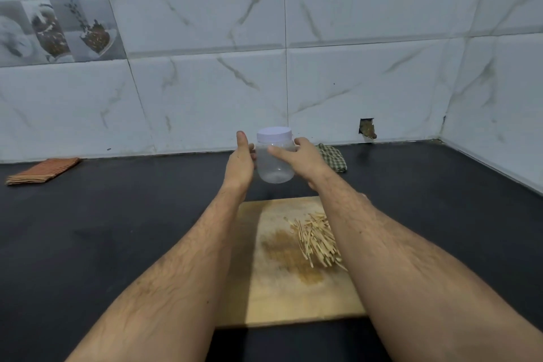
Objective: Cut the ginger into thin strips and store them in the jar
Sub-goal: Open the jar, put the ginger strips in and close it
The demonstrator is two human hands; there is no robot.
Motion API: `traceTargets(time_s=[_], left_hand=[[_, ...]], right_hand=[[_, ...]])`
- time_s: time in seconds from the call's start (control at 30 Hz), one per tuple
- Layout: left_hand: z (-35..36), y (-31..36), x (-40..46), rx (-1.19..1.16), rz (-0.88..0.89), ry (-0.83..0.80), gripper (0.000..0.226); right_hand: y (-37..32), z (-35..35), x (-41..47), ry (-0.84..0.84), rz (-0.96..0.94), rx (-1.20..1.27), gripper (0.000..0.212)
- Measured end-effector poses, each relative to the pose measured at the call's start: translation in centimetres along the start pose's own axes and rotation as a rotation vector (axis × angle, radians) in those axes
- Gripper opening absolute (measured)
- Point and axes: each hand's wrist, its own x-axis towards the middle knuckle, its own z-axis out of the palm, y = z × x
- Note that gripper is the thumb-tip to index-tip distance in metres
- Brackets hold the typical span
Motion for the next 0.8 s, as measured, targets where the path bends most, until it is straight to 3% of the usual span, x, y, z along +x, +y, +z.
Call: traceTargets(time_s=[0.2, 0.3, 0.43, 0.67, 0.8], left_hand=[[-2.2, 0.0, -7.0, 0.069, 0.095, 0.096, 0.069], [-3.7, -0.5, -10.2, 0.088, 0.116, 0.099, 0.063], [-5.6, -1.1, -13.0, 0.203, 0.125, 0.103, 0.074], [-6.3, 0.5, -15.4, 0.020, 0.150, -0.072, 0.063], [-6.5, 1.1, -16.0, 0.120, 0.208, -0.266, 0.058]], right_hand=[[-1.4, 0.4, -8.5, 0.000, -0.108, -0.065, 0.108], [-1.1, 1.2, -12.6, -0.084, -0.098, 0.026, 0.091], [0.2, 2.6, -16.5, -0.124, -0.093, 0.044, 0.092], [0.6, 3.7, -19.7, -0.069, -0.133, 0.037, 0.084], [0.7, 4.4, -20.7, -0.034, -0.171, 0.000, 0.083]])
